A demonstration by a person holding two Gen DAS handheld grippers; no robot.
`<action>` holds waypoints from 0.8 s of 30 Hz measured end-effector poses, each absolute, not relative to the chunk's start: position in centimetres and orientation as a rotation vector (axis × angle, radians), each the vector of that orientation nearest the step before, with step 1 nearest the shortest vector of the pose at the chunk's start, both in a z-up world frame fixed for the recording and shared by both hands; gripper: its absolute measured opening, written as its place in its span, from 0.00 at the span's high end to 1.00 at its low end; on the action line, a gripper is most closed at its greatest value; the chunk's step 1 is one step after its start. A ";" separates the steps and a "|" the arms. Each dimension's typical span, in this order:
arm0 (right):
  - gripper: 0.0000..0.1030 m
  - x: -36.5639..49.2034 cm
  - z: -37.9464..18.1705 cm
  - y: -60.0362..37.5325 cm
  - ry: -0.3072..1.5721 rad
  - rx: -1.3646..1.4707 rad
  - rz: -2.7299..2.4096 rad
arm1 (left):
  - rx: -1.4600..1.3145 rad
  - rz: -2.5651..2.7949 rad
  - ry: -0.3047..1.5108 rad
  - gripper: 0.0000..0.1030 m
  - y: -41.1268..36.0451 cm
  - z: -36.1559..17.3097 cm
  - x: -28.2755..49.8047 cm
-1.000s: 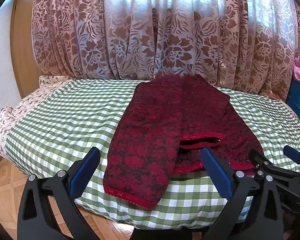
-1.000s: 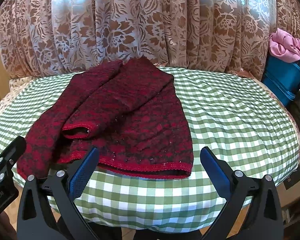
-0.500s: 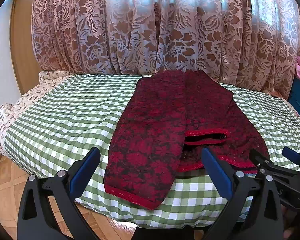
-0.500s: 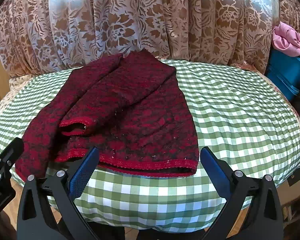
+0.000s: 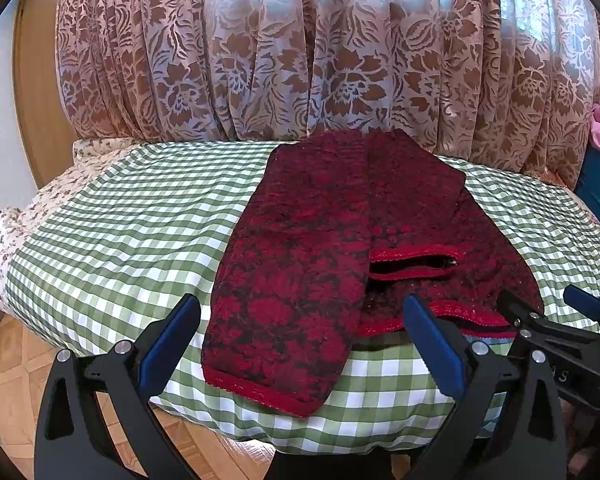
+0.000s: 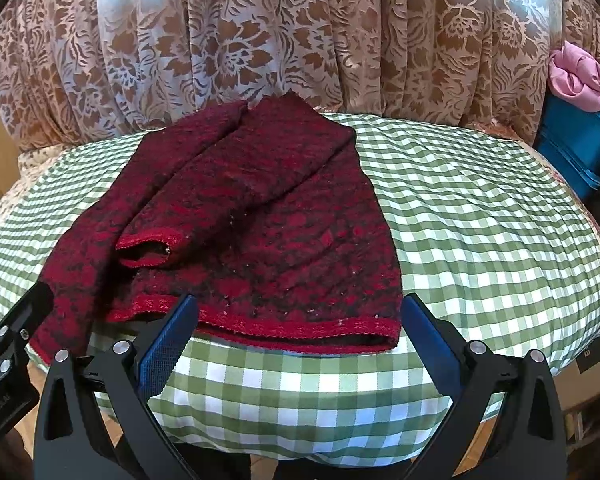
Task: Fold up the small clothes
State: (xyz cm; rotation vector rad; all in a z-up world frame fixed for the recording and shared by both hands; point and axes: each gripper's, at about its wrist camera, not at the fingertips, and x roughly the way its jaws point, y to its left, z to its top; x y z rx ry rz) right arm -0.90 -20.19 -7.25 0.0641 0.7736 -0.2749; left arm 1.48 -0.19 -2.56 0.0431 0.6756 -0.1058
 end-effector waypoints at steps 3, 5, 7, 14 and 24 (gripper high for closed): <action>0.03 -0.8 -7.4 -20.3 0.778 0.072 -0.269 | 0.047 -0.099 0.687 0.02 -0.2 -2.8 1.7; 0.03 -0.7 -7.5 -20.5 0.778 0.080 -0.261 | 0.047 -0.091 0.693 0.02 -0.1 -2.9 1.8; 0.03 -0.6 -7.4 -20.7 0.771 0.088 -0.250 | 0.049 -0.083 0.694 0.02 0.0 -2.9 1.9; 0.03 -0.5 -7.4 -21.0 0.765 0.106 -0.198 | 0.048 -0.075 0.726 0.02 0.0 -3.4 2.5; 0.03 0.4 -7.3 -22.7 0.781 0.167 -0.145 | 0.085 -0.113 0.766 0.11 -0.9 -4.1 3.2</action>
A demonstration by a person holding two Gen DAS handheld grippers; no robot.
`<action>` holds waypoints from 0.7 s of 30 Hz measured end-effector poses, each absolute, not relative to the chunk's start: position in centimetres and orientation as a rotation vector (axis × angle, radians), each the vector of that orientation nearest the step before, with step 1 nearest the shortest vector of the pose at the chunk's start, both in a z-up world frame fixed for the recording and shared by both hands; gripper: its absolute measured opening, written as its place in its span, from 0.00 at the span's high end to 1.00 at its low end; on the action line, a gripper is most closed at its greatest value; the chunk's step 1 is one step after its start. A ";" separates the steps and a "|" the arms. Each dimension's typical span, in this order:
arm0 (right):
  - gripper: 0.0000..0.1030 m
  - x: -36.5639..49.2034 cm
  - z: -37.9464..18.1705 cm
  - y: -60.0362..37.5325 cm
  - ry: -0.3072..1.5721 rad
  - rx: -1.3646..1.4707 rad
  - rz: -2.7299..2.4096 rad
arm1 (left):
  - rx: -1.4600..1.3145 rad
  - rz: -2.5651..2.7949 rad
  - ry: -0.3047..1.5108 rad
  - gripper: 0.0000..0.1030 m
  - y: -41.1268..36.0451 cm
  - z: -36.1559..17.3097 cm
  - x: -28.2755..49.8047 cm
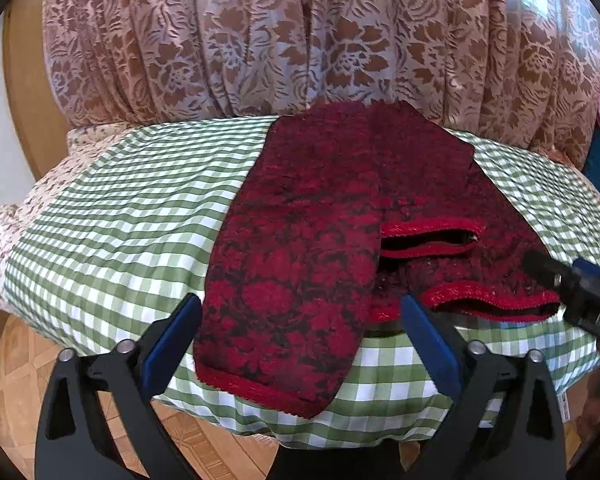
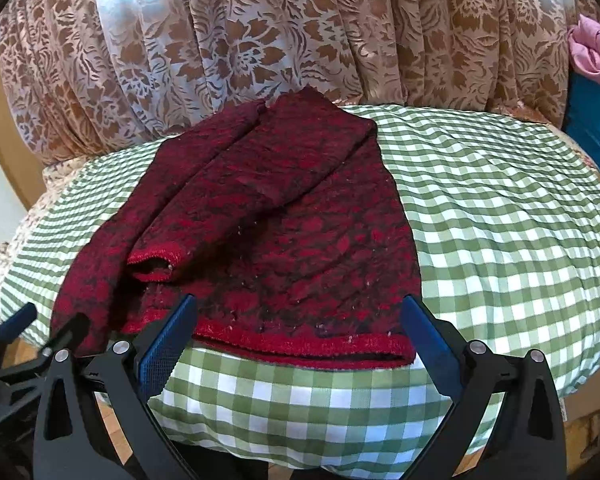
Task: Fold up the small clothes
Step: 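Grasp the red top's hem with both grippers and lift it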
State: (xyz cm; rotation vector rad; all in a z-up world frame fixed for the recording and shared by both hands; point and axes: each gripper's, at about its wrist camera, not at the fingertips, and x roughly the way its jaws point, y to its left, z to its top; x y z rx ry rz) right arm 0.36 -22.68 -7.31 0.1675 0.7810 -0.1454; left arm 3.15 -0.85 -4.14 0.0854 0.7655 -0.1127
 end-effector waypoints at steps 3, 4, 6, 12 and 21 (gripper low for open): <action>0.03 1.2 -7.0 -23.7 0.786 0.232 -0.099 | 0.129 -0.152 0.782 0.21 -1.5 -4.5 3.5; 0.03 1.6 -6.9 -24.2 0.796 0.264 -0.078 | 0.156 -0.168 0.783 0.21 -1.9 -4.7 3.6; 0.08 2.5 -6.9 -24.7 0.817 0.311 -0.032 | 0.191 -0.194 0.793 0.21 -2.4 -5.2 3.8; 0.17 5.3 -7.4 -25.0 0.889 0.483 0.114 | 0.287 -0.228 0.827 0.53 -3.4 -7.1 4.0; 0.72 10.6 -9.9 -21.1 0.997 0.540 0.244 | 0.021 -0.332 0.817 0.90 1.0 -4.7 4.5</action>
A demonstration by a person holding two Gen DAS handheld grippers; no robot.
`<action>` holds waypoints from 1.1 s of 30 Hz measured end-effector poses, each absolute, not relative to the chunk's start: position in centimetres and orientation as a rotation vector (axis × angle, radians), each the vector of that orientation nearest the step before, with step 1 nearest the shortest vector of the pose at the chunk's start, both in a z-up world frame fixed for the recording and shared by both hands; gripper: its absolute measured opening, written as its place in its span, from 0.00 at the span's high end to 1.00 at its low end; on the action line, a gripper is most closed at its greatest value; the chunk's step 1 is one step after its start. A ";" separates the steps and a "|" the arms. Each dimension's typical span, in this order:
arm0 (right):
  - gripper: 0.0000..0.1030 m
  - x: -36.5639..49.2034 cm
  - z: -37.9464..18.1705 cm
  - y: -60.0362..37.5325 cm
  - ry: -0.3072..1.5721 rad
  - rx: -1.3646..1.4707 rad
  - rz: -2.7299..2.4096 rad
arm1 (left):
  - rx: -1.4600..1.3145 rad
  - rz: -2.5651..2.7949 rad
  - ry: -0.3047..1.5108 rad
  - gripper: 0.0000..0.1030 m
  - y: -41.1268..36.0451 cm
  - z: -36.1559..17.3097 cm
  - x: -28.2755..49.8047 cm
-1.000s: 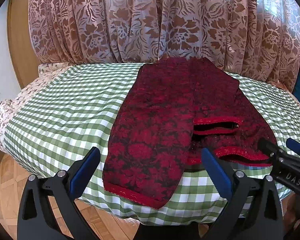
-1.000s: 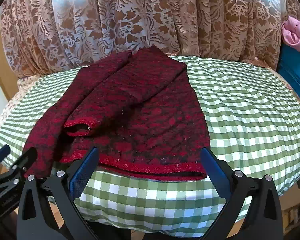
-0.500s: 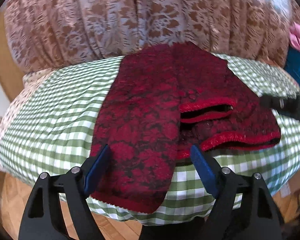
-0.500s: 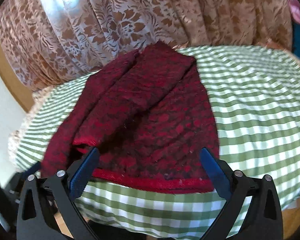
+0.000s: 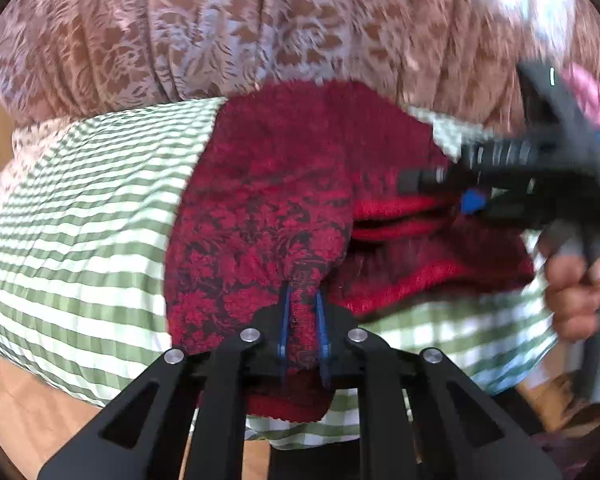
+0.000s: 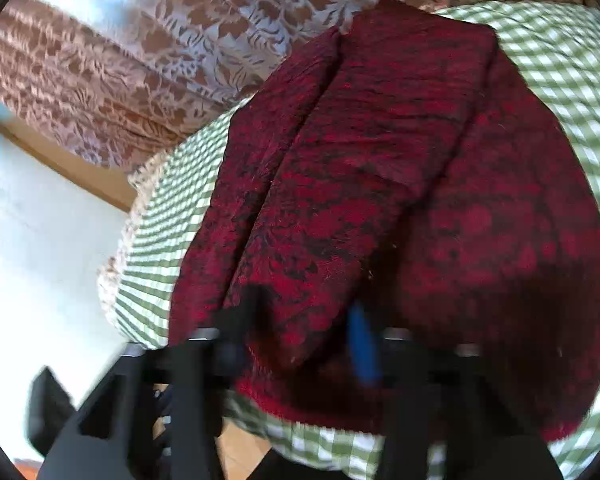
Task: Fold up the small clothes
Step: 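Grasp the red top's hem with both grippers and lift it, then spread the red top flat on the bed with both grippers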
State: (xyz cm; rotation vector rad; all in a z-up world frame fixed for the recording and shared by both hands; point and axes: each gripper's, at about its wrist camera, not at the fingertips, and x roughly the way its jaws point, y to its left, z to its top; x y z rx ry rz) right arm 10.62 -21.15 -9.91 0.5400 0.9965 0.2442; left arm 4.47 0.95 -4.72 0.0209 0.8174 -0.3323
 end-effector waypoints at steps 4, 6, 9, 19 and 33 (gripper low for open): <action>0.87 9.8 -6.4 -22.5 0.856 0.505 0.232 | -0.135 -0.330 0.757 0.90 4.4 -1.8 5.9; 0.87 9.2 -4.7 -24.4 0.796 0.513 0.214 | -0.189 -0.300 0.734 0.90 6.6 -0.4 7.6; 0.87 8.5 -2.7 -28.4 0.727 0.514 0.139 | -0.214 -0.226 0.707 0.91 9.2 0.6 10.6; 0.87 10.0 -2.7 -46.1 0.637 0.672 -0.248 | -0.268 0.099 0.744 0.92 19.3 0.7 23.9; 0.23 11.9 -4.7 -59.8 0.584 0.772 -0.611 | -0.291 0.403 0.827 0.49 26.4 -3.0 31.1</action>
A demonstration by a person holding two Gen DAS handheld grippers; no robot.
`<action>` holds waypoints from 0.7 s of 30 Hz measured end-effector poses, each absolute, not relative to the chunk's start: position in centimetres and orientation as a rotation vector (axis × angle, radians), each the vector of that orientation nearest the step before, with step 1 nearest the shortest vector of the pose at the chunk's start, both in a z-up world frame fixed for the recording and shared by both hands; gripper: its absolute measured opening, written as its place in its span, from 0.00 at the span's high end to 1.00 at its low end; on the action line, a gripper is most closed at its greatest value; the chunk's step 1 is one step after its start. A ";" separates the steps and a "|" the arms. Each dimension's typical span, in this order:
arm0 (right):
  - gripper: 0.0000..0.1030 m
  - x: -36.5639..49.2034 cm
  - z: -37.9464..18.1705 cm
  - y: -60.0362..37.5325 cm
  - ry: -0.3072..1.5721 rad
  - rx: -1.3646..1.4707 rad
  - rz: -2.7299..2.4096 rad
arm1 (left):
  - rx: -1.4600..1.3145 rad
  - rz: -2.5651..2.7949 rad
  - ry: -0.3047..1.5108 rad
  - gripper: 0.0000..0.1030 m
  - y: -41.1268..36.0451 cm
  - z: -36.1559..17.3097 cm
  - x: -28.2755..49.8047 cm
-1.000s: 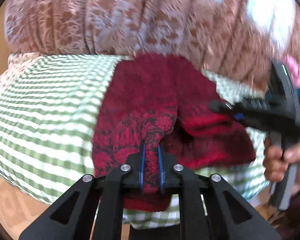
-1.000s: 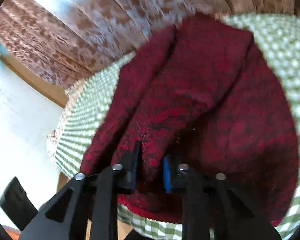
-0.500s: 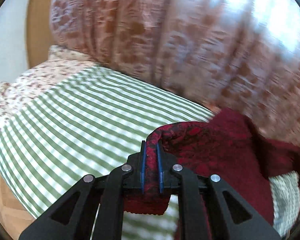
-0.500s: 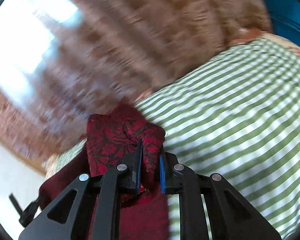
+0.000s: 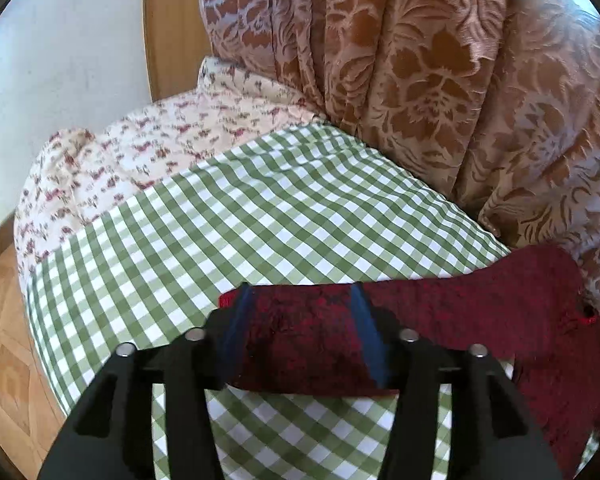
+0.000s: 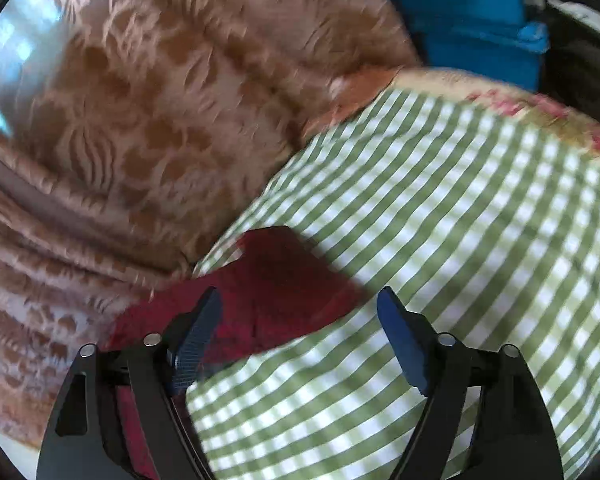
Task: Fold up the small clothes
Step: 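Spread the red top flat on the bed with both grippers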
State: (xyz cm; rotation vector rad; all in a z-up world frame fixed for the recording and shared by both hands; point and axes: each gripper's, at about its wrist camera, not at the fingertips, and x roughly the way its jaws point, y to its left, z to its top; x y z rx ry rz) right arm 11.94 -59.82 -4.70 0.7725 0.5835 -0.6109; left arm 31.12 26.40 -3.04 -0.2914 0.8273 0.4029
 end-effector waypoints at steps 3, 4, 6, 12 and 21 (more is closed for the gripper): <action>0.23 10.6 -4.9 -58.4 0.621 0.751 -0.553 | -0.279 0.263 0.830 0.48 24.4 -3.4 28.8; 0.23 10.0 -5.3 -57.2 0.649 0.740 -0.513 | -0.280 0.201 0.831 0.46 23.5 -3.6 27.9; 0.23 9.0 -6.4 -54.6 0.703 0.725 -0.429 | -0.282 0.060 0.856 0.42 21.6 -4.3 26.0; 0.23 6.5 -11.2 -45.2 0.901 0.725 -0.123 | -0.354 -0.296 0.959 0.41 15.8 -7.2 19.5; 0.54 3.7 -15.2 -33.5 1.085 0.651 0.168 | -0.339 -0.427 1.031 0.51 10.2 -9.9 13.6</action>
